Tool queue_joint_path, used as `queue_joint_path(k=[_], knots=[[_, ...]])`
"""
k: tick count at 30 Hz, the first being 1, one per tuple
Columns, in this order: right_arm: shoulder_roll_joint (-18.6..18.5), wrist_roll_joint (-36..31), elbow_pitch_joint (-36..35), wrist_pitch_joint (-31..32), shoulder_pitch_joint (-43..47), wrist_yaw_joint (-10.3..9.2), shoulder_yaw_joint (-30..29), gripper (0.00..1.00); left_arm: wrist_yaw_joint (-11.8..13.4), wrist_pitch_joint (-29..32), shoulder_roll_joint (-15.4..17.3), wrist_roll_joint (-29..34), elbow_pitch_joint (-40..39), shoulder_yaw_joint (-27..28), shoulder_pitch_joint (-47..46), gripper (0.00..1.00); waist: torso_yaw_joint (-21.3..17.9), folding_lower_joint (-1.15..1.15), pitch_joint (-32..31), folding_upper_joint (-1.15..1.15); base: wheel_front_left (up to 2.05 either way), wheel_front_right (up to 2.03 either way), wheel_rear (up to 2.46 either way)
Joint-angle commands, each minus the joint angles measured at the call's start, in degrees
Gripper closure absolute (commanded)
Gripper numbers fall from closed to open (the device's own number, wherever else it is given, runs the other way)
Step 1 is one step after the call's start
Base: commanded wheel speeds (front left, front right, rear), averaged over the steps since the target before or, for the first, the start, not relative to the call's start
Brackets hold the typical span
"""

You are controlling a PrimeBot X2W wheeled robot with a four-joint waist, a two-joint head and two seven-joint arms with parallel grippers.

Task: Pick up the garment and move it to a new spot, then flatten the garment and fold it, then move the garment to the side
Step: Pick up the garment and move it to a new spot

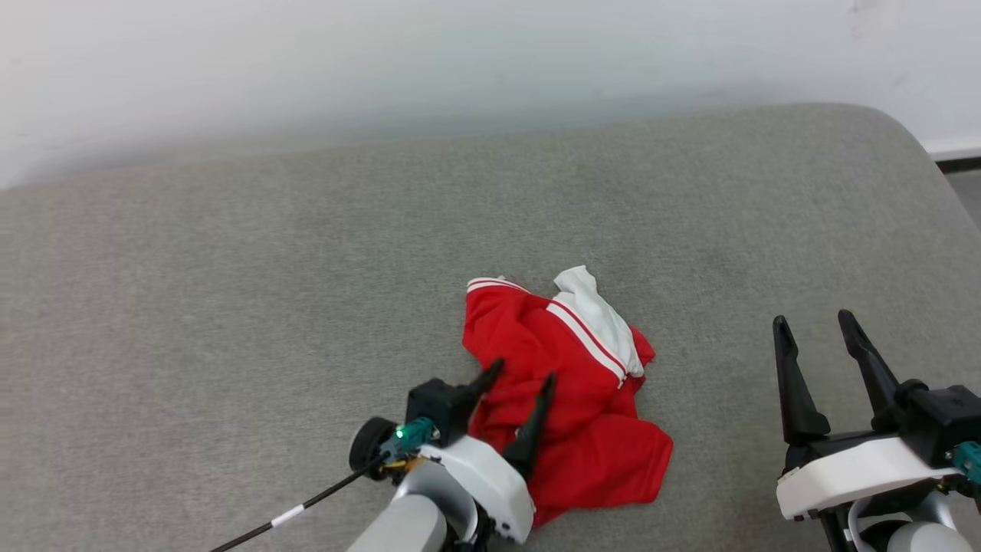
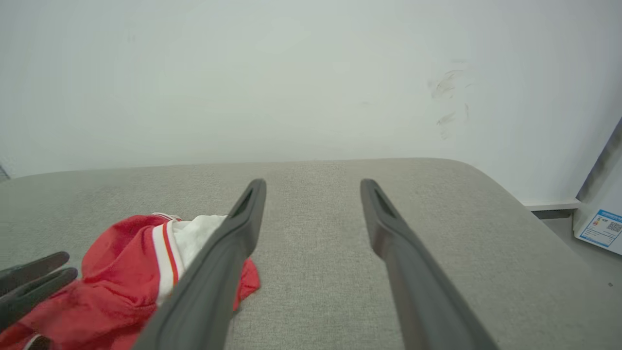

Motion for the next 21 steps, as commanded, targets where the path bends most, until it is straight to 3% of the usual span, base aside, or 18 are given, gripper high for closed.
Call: queue_joint_path(k=[1,6,14,21], knots=[[0.1,0.3,0.3,0.0,0.0,-0.02,0.0,0.0,1.3,-1.7,0.0,0.3,-1.4,0.6,-1.0,0.0,1.4,0.0,-1.2,0.0,0.0,0.0,0.0],[0.1,-0.3,1.0,0.4,1.3,-0.02,-1.3,0.0,4.8,-3.9,1.3,1.7,-6.3,4.6,-1.2,0.0,4.1,0.0,-3.3,0.0,0.0,0.0,0.0],[0.1,-0.6,1.9,1.7,3.2,-0.02,-2.6,0.0,10.0,-4.1,7.9,3.9,-12.4,13.2,3.8,0.0,6.7,0.0,-6.0,0.0,0.0,0.0,0.0],[0.1,-0.5,2.0,2.7,4.3,-0.02,-2.3,0.0,12.5,-3.8,12.9,3.4,-16.7,17.5,11.0,0.0,6.6,0.0,-7.1,0.0,0.0,0.0,0.0]])
